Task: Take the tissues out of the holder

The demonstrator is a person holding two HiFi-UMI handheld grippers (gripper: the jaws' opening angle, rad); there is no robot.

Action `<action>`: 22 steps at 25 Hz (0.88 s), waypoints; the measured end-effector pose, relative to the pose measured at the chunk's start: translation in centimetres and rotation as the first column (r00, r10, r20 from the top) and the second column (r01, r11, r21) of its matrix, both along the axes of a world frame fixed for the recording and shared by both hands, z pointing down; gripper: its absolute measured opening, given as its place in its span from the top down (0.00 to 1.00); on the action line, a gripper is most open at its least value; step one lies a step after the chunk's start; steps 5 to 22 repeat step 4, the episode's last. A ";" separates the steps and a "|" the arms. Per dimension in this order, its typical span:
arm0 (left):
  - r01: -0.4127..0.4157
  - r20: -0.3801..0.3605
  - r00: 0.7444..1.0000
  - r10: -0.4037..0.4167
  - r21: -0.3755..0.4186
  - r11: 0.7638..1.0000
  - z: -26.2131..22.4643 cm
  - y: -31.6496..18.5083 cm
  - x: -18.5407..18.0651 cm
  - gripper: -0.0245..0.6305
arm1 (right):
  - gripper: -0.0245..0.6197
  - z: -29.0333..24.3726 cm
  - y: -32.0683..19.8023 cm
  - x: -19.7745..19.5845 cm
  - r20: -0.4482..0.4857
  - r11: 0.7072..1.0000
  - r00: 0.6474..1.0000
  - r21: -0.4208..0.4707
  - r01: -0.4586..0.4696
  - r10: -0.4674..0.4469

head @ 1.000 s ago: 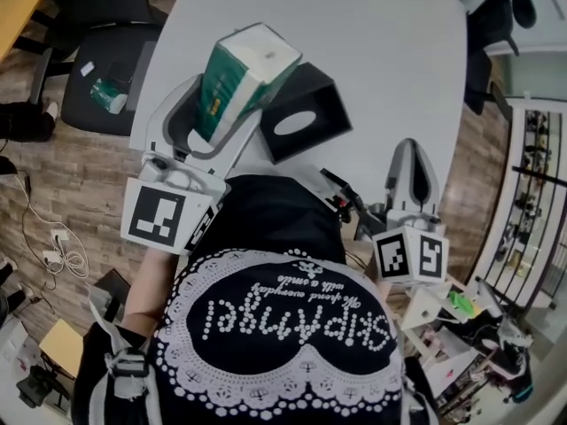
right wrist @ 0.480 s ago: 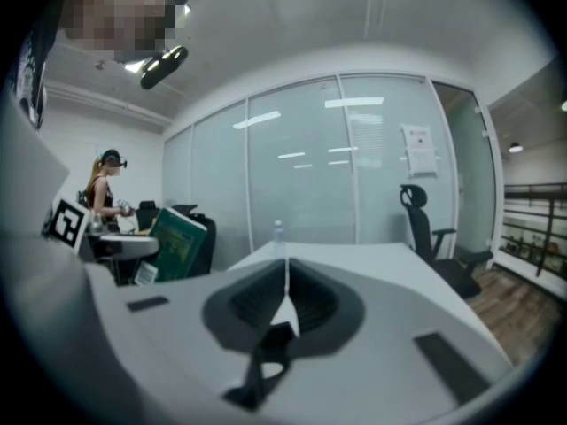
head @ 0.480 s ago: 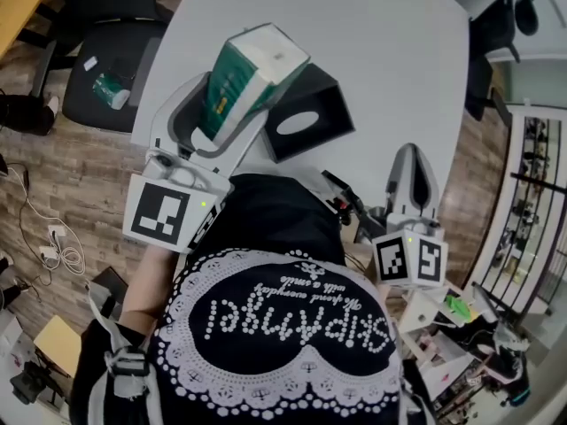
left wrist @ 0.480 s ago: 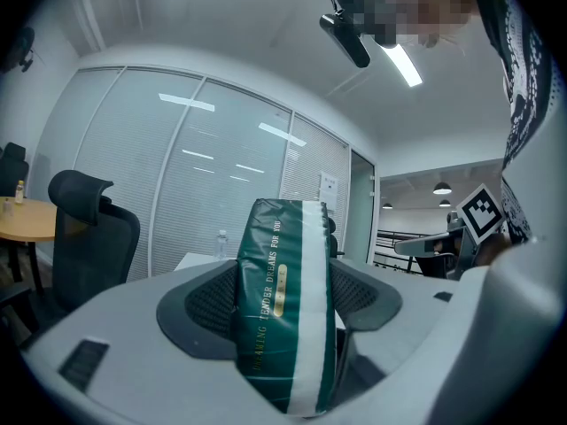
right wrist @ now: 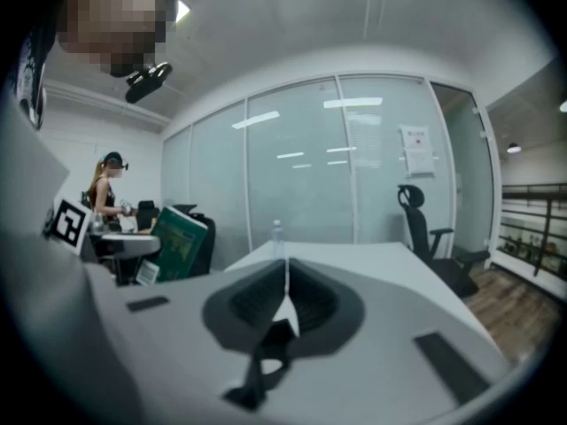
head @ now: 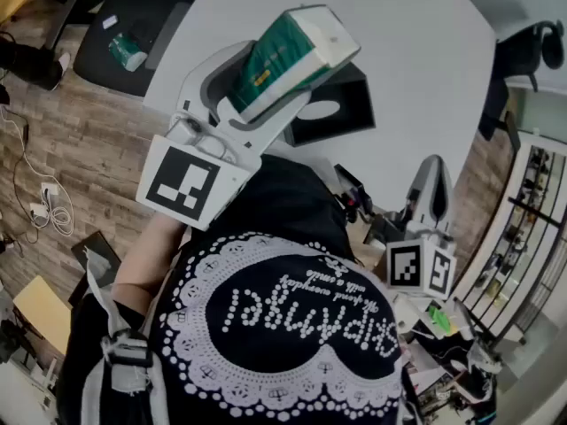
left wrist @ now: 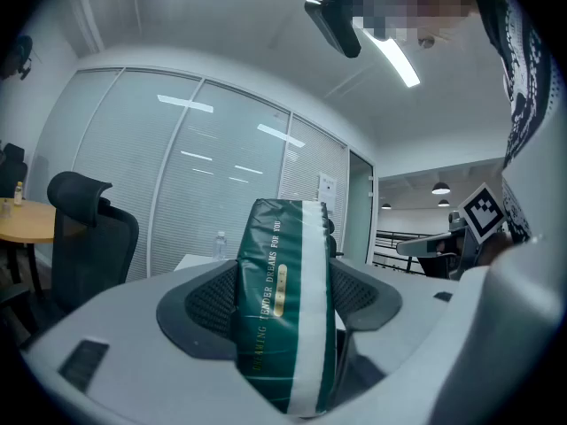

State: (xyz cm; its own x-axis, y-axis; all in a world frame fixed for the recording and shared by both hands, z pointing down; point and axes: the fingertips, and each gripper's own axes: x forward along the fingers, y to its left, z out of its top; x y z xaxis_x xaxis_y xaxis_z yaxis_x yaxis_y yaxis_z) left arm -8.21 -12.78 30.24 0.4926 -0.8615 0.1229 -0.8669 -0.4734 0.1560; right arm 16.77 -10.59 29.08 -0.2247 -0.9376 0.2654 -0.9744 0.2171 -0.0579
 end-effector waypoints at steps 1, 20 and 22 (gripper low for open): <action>0.001 -0.004 1.000 -0.001 0.005 1.000 0.0 0.0 -0.1 0.45 | 0.91 0.0 0.1 0.0 -0.004 1.000 1.000 -0.001 -0.001 0.001; 0.002 -0.006 1.000 -0.002 0.016 1.000 0.0 0.2 -0.4 0.45 | 0.91 0.2 0.4 -0.1 -0.009 1.000 1.000 0.001 -0.006 0.006; 0.002 -0.006 1.000 -0.002 0.016 1.000 0.0 0.2 -0.4 0.45 | 0.91 0.2 0.4 -0.1 -0.009 1.000 1.000 0.001 -0.006 0.006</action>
